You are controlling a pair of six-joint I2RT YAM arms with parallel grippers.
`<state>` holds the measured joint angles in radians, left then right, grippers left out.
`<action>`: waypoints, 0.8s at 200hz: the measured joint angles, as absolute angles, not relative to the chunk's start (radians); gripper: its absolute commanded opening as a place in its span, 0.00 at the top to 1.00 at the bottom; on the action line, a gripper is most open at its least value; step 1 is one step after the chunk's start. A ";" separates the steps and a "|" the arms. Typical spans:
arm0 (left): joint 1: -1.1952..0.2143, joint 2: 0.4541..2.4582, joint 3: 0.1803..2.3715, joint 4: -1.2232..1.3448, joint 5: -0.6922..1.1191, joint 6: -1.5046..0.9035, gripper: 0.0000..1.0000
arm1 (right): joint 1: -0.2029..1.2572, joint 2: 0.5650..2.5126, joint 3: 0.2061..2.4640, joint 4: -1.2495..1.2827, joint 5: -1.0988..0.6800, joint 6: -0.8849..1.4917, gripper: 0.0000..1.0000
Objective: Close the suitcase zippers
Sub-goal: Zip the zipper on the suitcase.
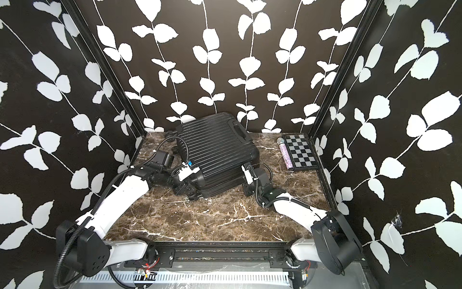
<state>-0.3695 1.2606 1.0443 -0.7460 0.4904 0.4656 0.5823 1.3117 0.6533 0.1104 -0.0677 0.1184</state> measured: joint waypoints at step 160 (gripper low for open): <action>-0.639 1.085 0.855 -0.489 0.263 -0.063 1.00 | 0.665 1.336 0.654 0.151 -0.007 0.131 1.00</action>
